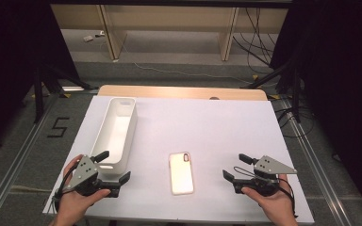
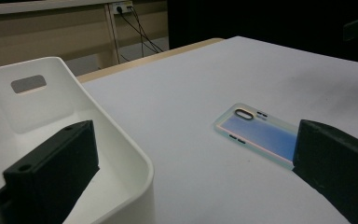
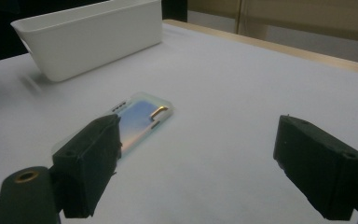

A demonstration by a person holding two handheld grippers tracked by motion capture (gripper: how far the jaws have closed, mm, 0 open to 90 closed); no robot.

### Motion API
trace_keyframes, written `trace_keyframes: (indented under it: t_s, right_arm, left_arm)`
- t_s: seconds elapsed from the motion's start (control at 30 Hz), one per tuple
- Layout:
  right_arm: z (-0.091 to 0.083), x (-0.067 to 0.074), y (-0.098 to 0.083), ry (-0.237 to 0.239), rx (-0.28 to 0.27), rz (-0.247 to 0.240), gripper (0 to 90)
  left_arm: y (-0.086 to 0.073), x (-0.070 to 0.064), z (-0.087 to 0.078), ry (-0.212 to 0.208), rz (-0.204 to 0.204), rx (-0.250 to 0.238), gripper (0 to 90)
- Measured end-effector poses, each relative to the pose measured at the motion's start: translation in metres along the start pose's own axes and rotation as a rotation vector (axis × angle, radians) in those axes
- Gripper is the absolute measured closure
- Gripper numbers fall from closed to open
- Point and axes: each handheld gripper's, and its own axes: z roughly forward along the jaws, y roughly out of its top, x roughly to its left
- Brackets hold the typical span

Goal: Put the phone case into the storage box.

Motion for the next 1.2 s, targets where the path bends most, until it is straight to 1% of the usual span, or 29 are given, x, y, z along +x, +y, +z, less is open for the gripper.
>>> trace_keyframes:
  t_s: [0.03,0.1,0.13,0.17,0.2,0.23,0.3,0.33,0.4,0.47,0.5,0.53,0.57,0.6,0.63,0.67,0.7,0.73,0.77,0.8,0.83,0.87,0.9,0.97,1.0,1.07,1.13,1.17,1.2]
  right_arm:
    - [-0.001,0.0,0.0,0.006,0.003,0.014,16.0]
    - [-0.001,-0.001,0.0,0.002,0.003,0.006,16.0]
    - [-0.001,-0.001,0.0,0.007,0.002,0.009,16.1]
    - [0.001,0.0,-0.001,0.018,-0.014,0.018,16.1]
    - [0.001,0.0,-0.001,0.018,-0.014,0.018,16.1]
    - [-0.001,0.001,0.0,0.002,0.018,0.001,16.6]
    - [0.0,0.002,0.0,0.01,-0.001,0.004,18.6]
    - [0.0,0.002,0.0,0.01,-0.001,0.004,18.6]
    - [0.0,0.003,0.001,0.023,0.006,-0.02,22.8]
    - [0.001,0.004,0.001,0.028,0.011,-0.02,24.7]
    - [0.001,0.005,0.001,0.021,0.013,-0.038,28.1]
    - [0.003,0.007,0.001,0.047,-0.001,-0.021,34.7]
    - [0.002,0.006,0.002,0.039,0.01,-0.044,41.6]
    - [0.001,0.008,0.002,0.056,0.023,-0.041,47.6]
    - [0.002,0.01,0.003,0.065,0.041,-0.061,58.1]
    - [0.004,0.01,0.003,0.071,0.031,-0.086,62.4]
    - [0.004,0.01,0.003,0.071,0.031,-0.086,62.4]
    - [0.005,0.013,0.004,0.077,0.063,-0.092,72.9]
    - [0.005,0.014,0.004,0.078,0.078,-0.101,76.7]
    - [0.005,0.014,0.004,0.078,0.078,-0.101,76.7]
    - [0.008,0.016,0.005,0.085,0.093,-0.114,84.3]
    - [0.01,0.017,0.005,0.091,0.097,-0.118,87.2]
    - [0.013,0.018,0.005,0.089,0.102,-0.136,89.7]
    - [0.015,0.018,0.005,0.1,0.113,-0.136,90.0]
    - [0.021,0.02,0.005,0.103,0.137,-0.145,90.0]
    - [0.025,0.021,0.004,0.118,0.16,-0.137,90.0]
    - [0.03,0.022,0.002,0.126,0.192,-0.142,90.0]
    - [0.032,0.023,0.002,0.14,0.2,-0.137,90.0]
    - [0.032,0.023,0.002,0.14,0.2,-0.137,90.0]
  left_arm:
    - [0.0,0.0,0.001,0.001,-0.003,-0.002,0.0]
    - [0.0,0.0,0.001,0.002,-0.001,0.001,0.0]
    - [0.0,0.0,0.0,0.002,-0.003,0.002,0.0]
    - [-0.001,0.001,0.0,0.003,-0.002,-0.001,0.0]
    - [-0.001,0.001,-0.001,0.003,-0.01,-0.003,0.0]
    - [-0.001,0.001,0.0,-0.001,-0.011,-0.008,0.0]
    - [0.0,0.001,-0.001,0.001,-0.004,-0.004,0.0]
    - [0.0,0.001,-0.001,0.001,-0.003,-0.004,0.0]
    - [-0.001,0.001,-0.001,-0.003,-0.004,-0.004,0.0]
    - [0.0,0.001,-0.002,-0.004,-0.001,-0.008,0.0]
    - [0.0,0.0,-0.002,-0.003,-0.007,-0.01,0.0]
    - [0.0,0.0,-0.002,-0.004,-0.005,-0.008,0.0]
    - [0.0,0.0,-0.002,-0.006,-0.006,-0.011,0.0]
    - [0.0,-0.001,-0.002,-0.007,-0.008,-0.011,0.0]
    - [0.0,0.0,-0.001,-0.013,-0.003,-0.02,0.0]
    - [0.0,0.0,-0.002,-0.008,0.0,-0.015,0.0]
    - [0.0,-0.001,-0.002,-0.006,0.004,-0.012,0.0]
    - [0.0,0.0,-0.002,-0.007,0.006,-0.011,0.0]
    - [0.0,-0.001,-0.002,-0.007,0.007,-0.011,0.0]
    - [0.0,-0.001,-0.002,-0.007,0.002,-0.012,0.0]
    - [0.0,0.0,-0.002,-0.008,0.006,-0.013,0.0]
    - [0.0,0.0,-0.002,-0.008,0.005,-0.012,0.0]
    - [0.0,0.0,-0.002,-0.007,0.005,-0.011,0.0]
    - [0.0,0.0,-0.001,-0.008,0.005,-0.012,0.0]
    - [0.0,0.0,-0.001,-0.009,0.004,-0.011,0.0]
    - [0.0,0.0,-0.001,-0.008,0.002,-0.012,0.0]
    - [0.0,0.0,-0.001,-0.009,0.003,-0.013,0.0]
    - [0.0,0.0,-0.001,-0.009,0.0,-0.012,0.0]
    - [0.0,0.0,-0.001,-0.009,-0.001,-0.011,0.0]
